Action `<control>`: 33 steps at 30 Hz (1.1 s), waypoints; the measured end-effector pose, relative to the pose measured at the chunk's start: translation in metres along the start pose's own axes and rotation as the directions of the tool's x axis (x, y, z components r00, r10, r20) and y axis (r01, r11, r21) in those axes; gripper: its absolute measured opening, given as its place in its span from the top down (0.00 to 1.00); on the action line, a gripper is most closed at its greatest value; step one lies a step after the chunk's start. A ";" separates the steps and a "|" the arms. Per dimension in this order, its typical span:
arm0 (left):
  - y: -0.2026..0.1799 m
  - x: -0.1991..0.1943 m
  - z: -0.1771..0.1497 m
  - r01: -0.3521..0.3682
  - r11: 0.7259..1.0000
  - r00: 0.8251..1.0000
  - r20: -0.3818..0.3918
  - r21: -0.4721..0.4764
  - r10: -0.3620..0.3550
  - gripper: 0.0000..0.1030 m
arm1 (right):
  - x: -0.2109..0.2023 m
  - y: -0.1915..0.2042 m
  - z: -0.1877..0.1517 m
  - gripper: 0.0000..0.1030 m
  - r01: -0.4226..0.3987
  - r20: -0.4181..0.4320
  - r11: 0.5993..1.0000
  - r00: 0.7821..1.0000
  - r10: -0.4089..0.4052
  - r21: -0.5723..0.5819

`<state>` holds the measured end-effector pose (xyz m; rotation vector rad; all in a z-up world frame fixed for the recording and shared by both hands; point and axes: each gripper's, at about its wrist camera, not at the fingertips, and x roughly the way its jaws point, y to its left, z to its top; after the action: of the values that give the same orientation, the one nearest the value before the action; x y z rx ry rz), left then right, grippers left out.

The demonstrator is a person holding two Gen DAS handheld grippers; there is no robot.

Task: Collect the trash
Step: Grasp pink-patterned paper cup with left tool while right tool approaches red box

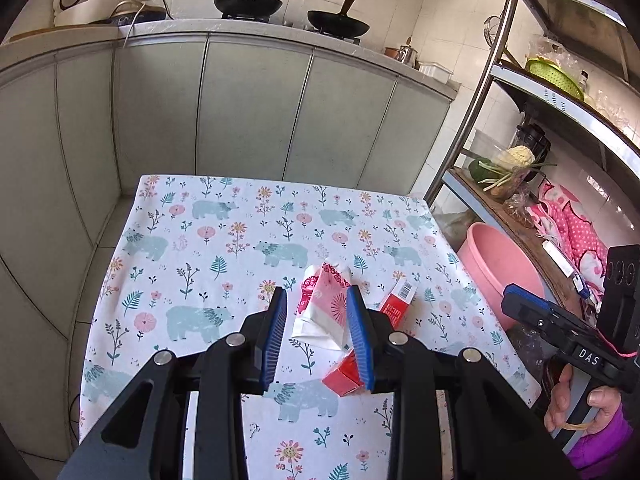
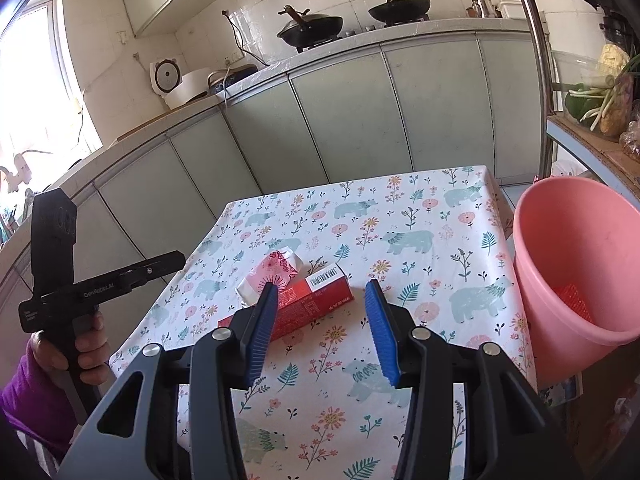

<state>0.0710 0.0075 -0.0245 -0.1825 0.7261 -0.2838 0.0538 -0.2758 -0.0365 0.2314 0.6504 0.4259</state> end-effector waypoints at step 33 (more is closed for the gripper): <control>-0.003 0.091 -0.008 0.094 0.996 0.990 -0.103 -0.002 -0.094 0.93 | 0.055 0.002 -0.008 0.55 -0.077 -0.170 0.986 0.980 0.102 0.150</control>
<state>0.1295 -0.0251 -0.0866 -0.2006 0.8210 -0.3862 0.0877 -0.2484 -0.0717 0.3625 0.8492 0.4908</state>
